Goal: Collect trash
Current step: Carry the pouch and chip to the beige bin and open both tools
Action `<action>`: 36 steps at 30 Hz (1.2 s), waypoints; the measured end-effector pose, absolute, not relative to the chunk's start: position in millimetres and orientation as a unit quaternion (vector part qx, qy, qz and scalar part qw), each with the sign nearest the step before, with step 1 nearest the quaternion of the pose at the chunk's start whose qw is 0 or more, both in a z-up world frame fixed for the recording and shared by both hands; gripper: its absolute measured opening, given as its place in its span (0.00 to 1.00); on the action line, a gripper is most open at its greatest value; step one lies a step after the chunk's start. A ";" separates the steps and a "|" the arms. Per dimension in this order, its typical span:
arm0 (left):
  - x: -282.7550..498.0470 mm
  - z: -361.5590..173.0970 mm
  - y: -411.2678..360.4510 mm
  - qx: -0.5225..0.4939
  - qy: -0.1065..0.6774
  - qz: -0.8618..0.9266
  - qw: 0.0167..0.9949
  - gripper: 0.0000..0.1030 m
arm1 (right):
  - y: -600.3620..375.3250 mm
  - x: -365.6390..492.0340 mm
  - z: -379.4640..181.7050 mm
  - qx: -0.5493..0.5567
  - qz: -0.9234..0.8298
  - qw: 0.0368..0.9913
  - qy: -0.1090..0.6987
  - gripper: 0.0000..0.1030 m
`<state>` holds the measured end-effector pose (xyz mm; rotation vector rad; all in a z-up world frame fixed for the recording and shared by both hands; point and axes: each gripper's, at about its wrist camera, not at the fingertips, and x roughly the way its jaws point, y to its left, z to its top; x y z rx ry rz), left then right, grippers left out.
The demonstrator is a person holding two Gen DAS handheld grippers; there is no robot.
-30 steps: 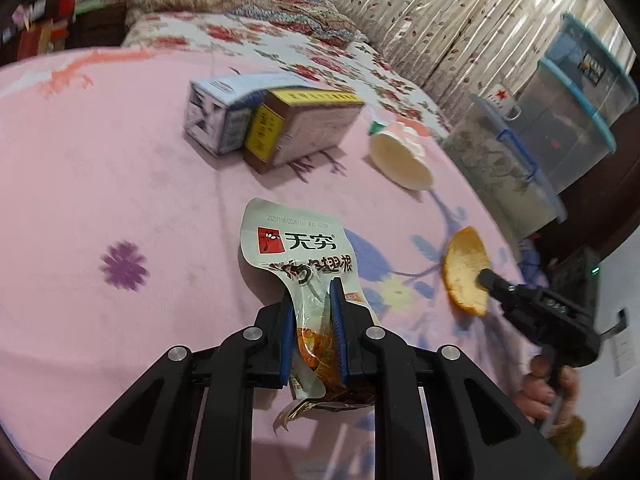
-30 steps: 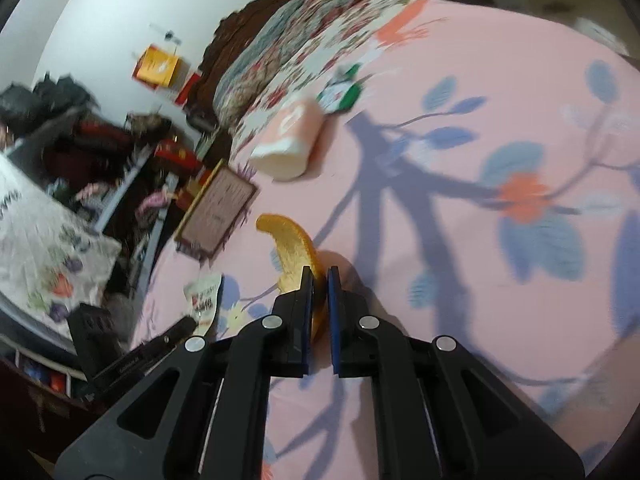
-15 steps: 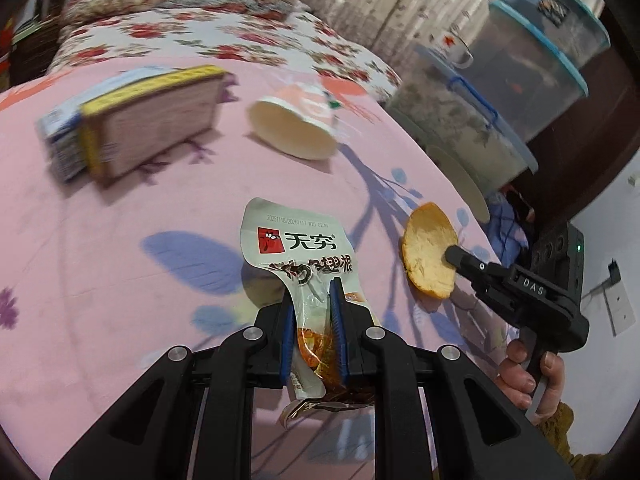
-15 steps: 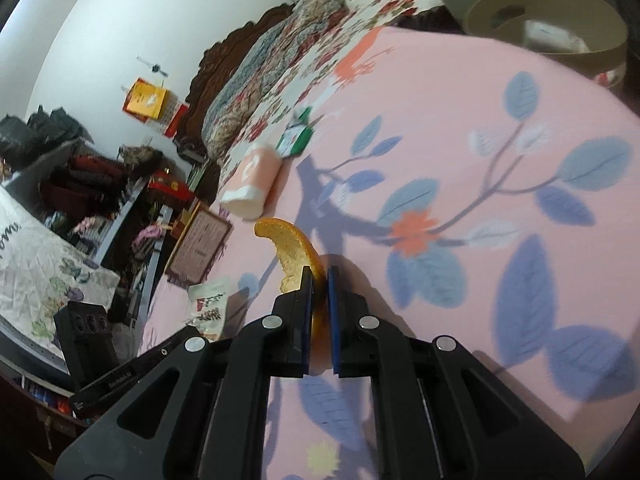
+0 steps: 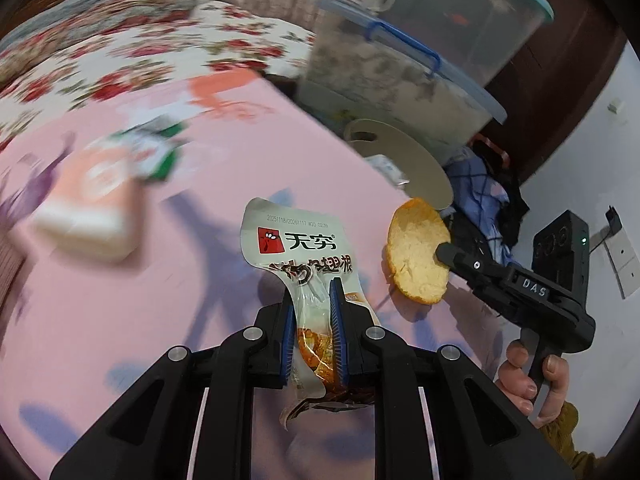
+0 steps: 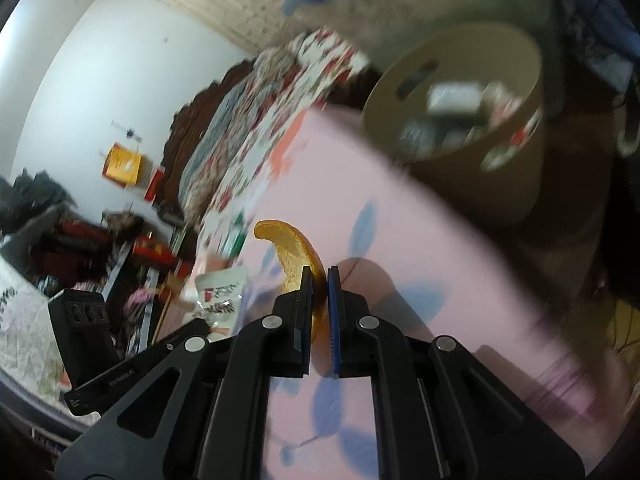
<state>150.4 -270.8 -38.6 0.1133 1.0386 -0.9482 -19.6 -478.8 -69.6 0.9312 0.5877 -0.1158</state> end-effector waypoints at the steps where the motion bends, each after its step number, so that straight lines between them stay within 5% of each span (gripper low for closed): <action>1: 153.9 -37.6 -289.1 0.060 0.477 -0.443 0.757 0.15 | -492.3 -20.6 -67.1 0.444 -0.064 0.852 0.271 0.09; 11: 182.5 -20.1 -469.5 0.119 0.439 -0.496 0.740 0.16 | -601.7 -9.5 -64.1 0.441 -0.183 0.845 0.239 0.14; 12: 184.3 -22.8 -486.1 0.127 0.434 -0.495 0.742 0.33 | -605.3 -5.2 -67.1 0.436 -0.189 0.845 0.245 0.18; 13: 184.6 -25.3 -495.5 0.135 0.431 -0.489 0.747 0.59 | -611.1 -0.5 -71.6 0.432 -0.190 0.844 0.255 0.24; 15: 187.2 -30.9 -512.7 0.147 0.424 -0.470 0.760 0.58 | -615.1 1.1 -75.0 0.434 -0.197 0.840 0.259 0.69; 27: 160.0 -23.6 -435.1 0.130 0.408 -0.465 0.775 0.57 | -570.6 -33.8 -55.2 0.429 -0.212 0.858 0.187 0.66; 36: 132.9 -27.8 -336.1 0.129 0.397 -0.410 0.811 0.61 | -491.3 -44.1 -59.7 0.420 -0.194 0.863 0.205 0.66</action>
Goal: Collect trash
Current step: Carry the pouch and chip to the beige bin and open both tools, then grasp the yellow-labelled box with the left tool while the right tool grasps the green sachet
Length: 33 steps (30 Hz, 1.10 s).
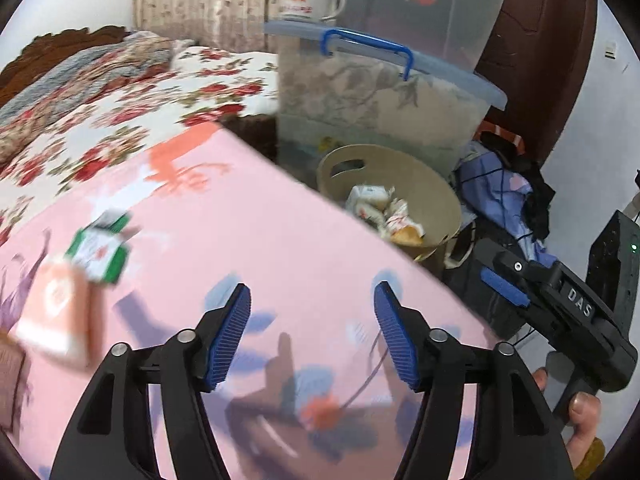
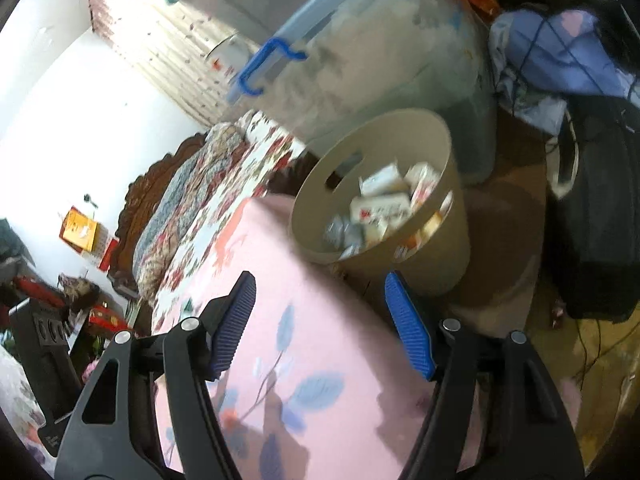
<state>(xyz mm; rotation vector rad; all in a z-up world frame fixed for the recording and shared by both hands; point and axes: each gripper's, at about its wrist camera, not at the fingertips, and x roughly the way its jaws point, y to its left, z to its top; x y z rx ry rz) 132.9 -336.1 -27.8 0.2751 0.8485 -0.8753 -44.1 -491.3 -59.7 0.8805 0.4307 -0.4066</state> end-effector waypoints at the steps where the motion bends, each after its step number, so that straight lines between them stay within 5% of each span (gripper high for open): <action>1: 131.4 -28.3 -328.9 0.130 0.397 -0.406 0.813 0.61 | -480.4 -43.9 -59.9 0.416 -0.191 0.864 0.210 0.66; 33: 121.7 -42.2 -100.1 0.094 0.384 -0.242 0.886 0.62 | -305.9 25.7 -57.4 0.304 -0.116 0.889 0.322 0.67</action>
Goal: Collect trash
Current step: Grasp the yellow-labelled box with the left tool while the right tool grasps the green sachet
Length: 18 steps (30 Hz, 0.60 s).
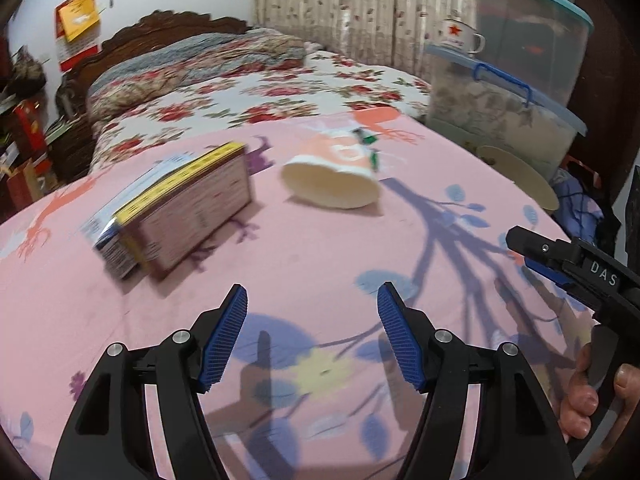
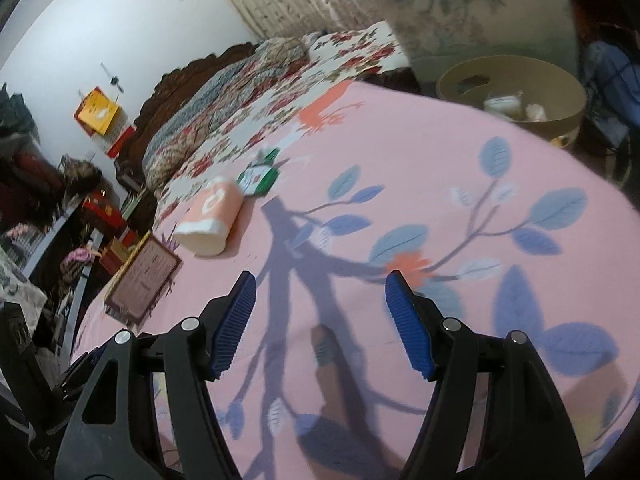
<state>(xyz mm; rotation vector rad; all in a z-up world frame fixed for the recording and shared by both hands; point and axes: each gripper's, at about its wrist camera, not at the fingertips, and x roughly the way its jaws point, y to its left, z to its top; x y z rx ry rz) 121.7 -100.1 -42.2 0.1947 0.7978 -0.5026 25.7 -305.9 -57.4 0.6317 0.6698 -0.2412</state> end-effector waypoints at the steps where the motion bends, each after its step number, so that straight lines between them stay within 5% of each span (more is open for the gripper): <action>1: 122.6 -42.6 -94.0 0.092 0.385 -0.236 0.887 0.62 | -302.0 28.4 -57.7 0.299 -0.112 0.890 0.326 0.67; 12: 161.9 -10.5 -15.8 0.048 0.357 -0.180 0.915 0.62 | -263.9 56.5 -60.7 0.251 -0.079 0.897 0.357 0.67; 18: 191.3 -4.6 -34.4 0.091 0.347 -0.189 0.914 0.62 | -271.7 56.7 -65.4 0.277 -0.070 0.890 0.357 0.67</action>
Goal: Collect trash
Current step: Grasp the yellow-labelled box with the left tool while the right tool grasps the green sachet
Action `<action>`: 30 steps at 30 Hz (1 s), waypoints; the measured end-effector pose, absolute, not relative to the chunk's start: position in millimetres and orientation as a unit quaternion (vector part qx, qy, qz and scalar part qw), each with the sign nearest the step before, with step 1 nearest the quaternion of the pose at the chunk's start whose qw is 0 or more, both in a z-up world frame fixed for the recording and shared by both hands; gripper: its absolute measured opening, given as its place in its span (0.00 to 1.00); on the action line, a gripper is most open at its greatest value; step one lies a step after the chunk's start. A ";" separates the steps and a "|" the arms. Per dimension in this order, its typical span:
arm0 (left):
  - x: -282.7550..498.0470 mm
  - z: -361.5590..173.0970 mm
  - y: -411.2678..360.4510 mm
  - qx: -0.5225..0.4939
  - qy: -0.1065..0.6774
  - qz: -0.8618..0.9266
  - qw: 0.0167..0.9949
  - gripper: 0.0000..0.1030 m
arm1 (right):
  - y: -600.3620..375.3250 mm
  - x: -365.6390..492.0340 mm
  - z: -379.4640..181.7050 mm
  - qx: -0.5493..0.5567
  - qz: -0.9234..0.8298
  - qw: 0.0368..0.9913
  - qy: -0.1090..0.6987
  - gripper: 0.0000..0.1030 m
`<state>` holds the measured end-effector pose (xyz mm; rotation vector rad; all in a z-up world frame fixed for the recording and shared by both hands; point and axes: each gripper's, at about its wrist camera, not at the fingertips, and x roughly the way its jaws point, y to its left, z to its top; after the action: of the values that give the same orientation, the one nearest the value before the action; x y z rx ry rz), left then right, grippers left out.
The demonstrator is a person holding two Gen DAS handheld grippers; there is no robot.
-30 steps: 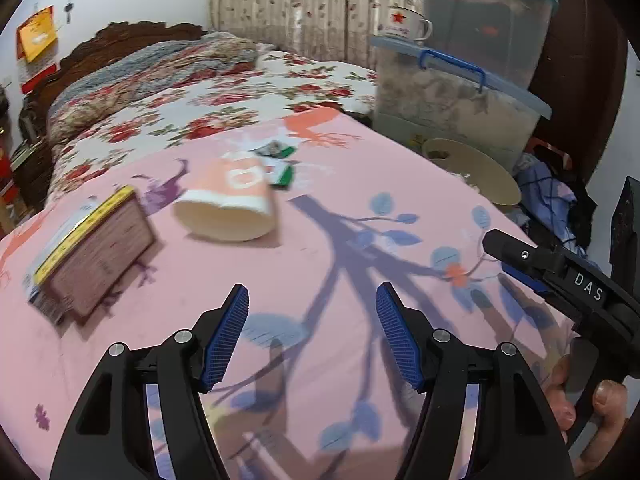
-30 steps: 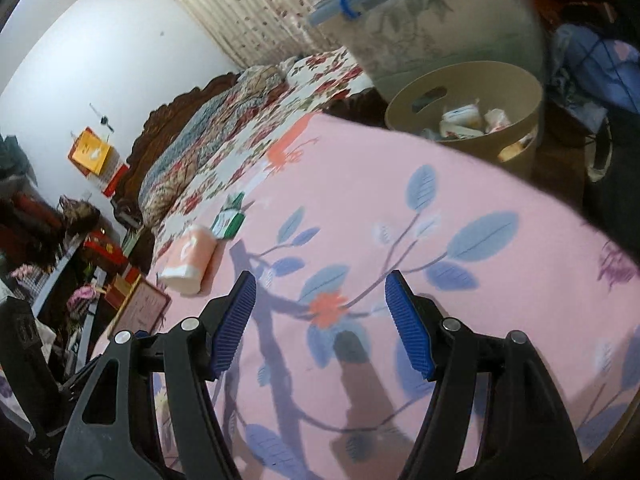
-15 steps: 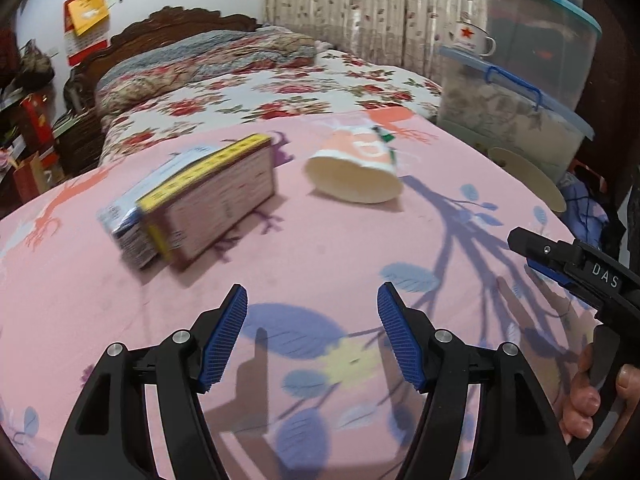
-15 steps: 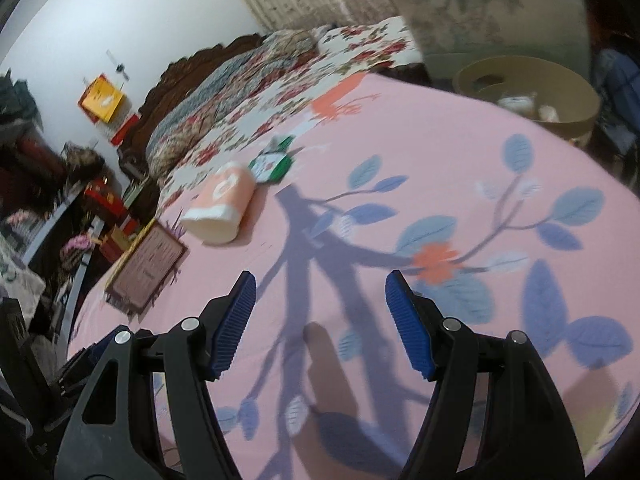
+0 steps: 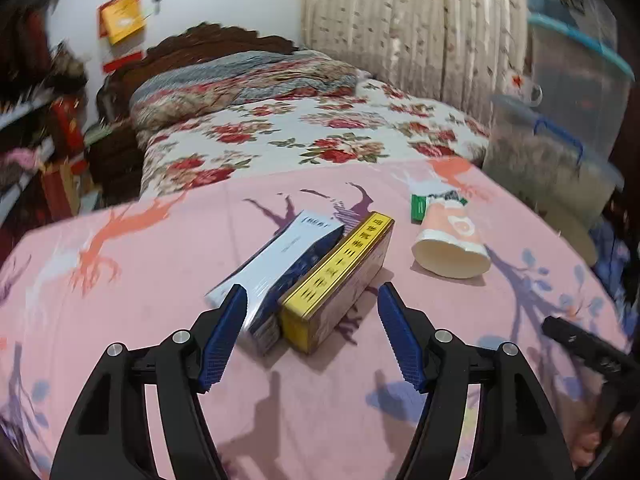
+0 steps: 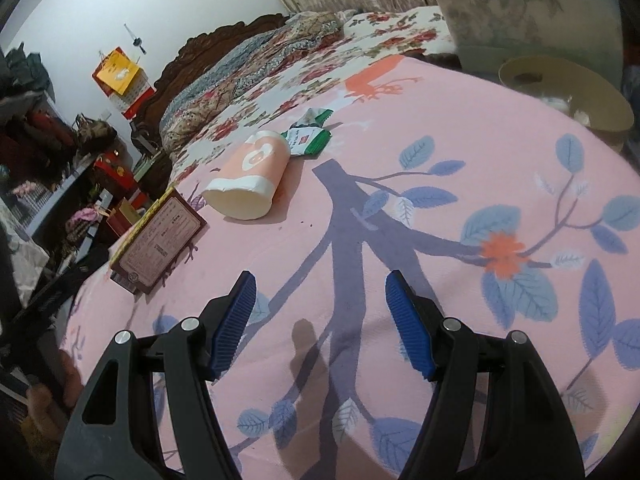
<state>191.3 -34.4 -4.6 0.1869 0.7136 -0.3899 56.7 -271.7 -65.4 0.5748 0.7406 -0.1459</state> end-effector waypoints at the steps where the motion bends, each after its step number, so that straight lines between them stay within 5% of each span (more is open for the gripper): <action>1: 194.9 -9.1 -41.2 0.101 0.349 -0.190 0.912 0.62 | -273.6 56.8 -66.3 0.283 -0.068 0.888 0.356 0.67; 3: 198.4 -17.3 -49.9 0.112 0.357 -0.193 0.907 0.61 | -275.9 57.4 -66.7 0.291 -0.064 0.886 0.355 0.67; 7: 190.1 -33.8 -59.4 0.106 0.384 -0.212 0.893 0.38 | -276.6 66.8 -65.6 0.289 -0.057 0.884 0.362 0.67; 18: 202.0 -43.1 -76.7 0.089 0.389 -0.211 0.892 0.42 | -322.1 169.8 -36.3 0.312 -0.038 0.888 0.335 0.66; 30: 210.9 -48.8 -67.0 0.034 0.406 -0.229 0.884 0.26 | -346.7 305.7 -73.4 0.267 0.015 0.876 0.400 0.72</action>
<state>210.9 -67.0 -48.8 0.0709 0.8456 -0.4762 305.7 -346.7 -73.4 0.5576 0.8350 0.0318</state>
